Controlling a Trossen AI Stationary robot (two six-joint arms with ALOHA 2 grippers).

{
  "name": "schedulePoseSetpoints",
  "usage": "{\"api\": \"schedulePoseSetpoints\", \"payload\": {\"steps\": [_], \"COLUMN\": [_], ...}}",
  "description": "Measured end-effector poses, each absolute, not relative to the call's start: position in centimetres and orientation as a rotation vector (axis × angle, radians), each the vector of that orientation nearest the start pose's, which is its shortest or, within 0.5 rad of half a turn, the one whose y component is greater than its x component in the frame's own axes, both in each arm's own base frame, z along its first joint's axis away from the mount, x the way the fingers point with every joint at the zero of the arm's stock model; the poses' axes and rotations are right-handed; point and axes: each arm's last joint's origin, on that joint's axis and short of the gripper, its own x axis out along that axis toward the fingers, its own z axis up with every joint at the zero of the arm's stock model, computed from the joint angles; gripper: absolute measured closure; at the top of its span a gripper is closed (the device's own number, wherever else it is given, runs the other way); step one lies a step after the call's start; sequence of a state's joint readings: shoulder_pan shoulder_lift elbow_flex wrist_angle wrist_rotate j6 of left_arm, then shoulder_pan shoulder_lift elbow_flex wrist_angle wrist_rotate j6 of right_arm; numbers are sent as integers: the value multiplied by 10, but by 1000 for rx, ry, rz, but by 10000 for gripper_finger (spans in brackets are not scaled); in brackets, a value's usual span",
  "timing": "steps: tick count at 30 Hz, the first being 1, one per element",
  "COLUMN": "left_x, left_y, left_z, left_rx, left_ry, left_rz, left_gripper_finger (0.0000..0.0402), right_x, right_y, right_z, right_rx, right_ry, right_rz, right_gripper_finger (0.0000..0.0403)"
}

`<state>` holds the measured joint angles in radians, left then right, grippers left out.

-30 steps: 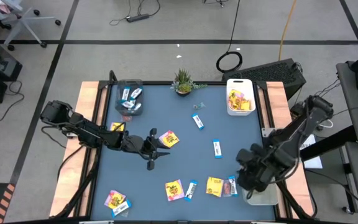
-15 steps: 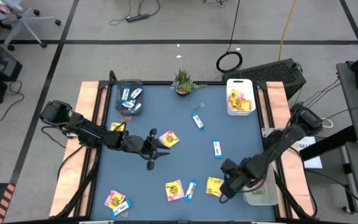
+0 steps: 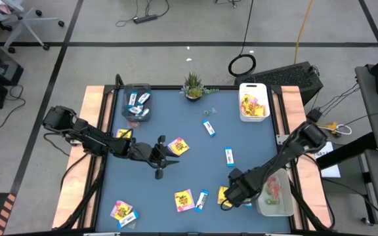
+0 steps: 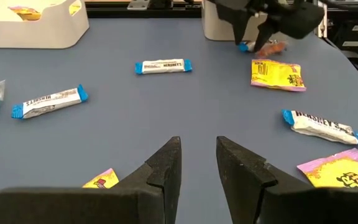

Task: Sort candy
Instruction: Put the bottom right white chocolate bar into the transparent black bin

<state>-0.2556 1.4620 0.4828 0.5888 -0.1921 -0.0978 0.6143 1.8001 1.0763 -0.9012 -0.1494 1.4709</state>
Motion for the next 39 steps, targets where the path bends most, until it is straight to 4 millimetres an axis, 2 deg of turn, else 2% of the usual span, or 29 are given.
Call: {"api": "schedulePoseSetpoints", "payload": {"steps": [5,14,20,24,33,39], "left_x": [259,259,260,260,263,273], "left_y": [-62,-62,-62,-62,-71,-73], "left_z": [159,160,160,161,164,152], "left_rx": [-10,-10,-12,-26,-59,-136], "left_ry": [383,382,376,363,303,321], "left_rz": [-44,-44,-44,-44,-94,-100], "left_gripper_finger": [295,295,295,295,294,286], "right_x": [242,243,251,263,310,341], "right_y": [175,173,175,174,161,157], "right_z": [144,153,176,192,211,230], "right_rx": [699,623,517,374,19,-192], "right_ry": [1647,1637,1566,1399,789,573], "right_rz": [-650,-579,-584,-579,-586,-513], "right_gripper_finger": [267,389,390,395,401,402]}}
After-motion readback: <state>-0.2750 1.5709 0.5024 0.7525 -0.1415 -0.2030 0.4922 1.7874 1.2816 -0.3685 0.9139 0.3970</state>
